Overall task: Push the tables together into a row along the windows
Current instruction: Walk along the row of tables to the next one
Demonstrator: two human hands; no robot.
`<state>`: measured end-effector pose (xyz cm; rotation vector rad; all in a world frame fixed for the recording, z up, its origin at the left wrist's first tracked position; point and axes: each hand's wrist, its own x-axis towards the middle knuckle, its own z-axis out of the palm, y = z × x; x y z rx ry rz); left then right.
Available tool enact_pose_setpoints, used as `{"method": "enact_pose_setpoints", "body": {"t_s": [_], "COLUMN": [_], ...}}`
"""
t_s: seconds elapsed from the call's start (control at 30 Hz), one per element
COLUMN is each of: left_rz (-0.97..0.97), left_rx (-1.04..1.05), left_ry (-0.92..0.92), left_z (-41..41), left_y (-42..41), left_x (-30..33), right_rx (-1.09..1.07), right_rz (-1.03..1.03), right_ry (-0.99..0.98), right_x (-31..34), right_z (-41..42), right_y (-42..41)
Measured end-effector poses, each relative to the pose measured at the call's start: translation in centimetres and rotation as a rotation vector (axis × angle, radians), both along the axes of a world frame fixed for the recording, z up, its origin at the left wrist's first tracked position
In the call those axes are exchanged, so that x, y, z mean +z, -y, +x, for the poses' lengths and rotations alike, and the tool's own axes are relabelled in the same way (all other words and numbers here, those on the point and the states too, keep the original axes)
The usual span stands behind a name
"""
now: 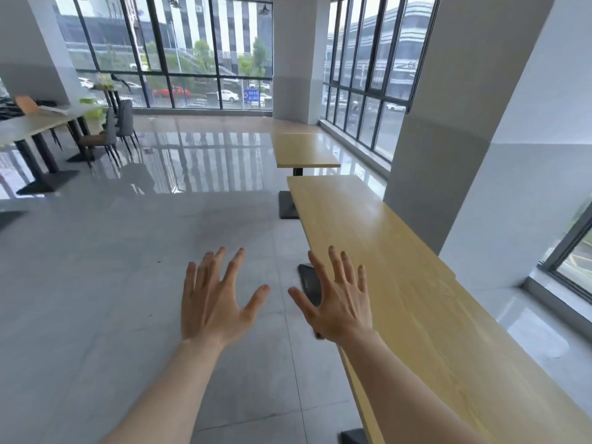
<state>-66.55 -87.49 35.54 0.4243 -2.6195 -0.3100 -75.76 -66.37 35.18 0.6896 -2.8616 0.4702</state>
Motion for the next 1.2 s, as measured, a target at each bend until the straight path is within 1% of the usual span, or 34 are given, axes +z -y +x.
{"method": "enact_pose_setpoints", "body": {"t_s": [0.17,0.33,0.5,0.63,0.9,1.03,1.2], "left_rz": [0.004,0.013,0.047,0.037,-0.015,-0.01,-0.003], "left_rx": [-0.025,-0.04,-0.035,-0.05,-0.083,-0.053,-0.026], "left_ry": [0.004,0.002,0.017,0.002,-0.005,-0.018,-0.031], "left_z": [-13.8,-29.0,-44.8,-57.1,-85.7,-100.7,-116.1], "left_y": [8.5,18.6,30.0,36.5,47.9,53.6,61.1], "left_x": [-0.9,-2.2,-0.6,0.3,-1.0,0.7,2.1], "right_rx": [-0.007,-0.019,-0.048,-0.065,-0.057,-0.039,-0.02], "right_rz": [0.037,0.089,0.087,0.059,0.07,0.029,-0.009], "right_ry": [-0.04,-0.048,-0.018,-0.024,-0.061,-0.062,-0.044], "right_x": [-0.5,-1.5,-0.3,0.3,-0.9,1.3,2.6], "right_z": [-13.4,-28.2,-43.7,-55.8,-84.4,-99.8,-115.9], "right_y": [8.8,18.6,28.9,35.2,46.5,52.3,59.9]}}
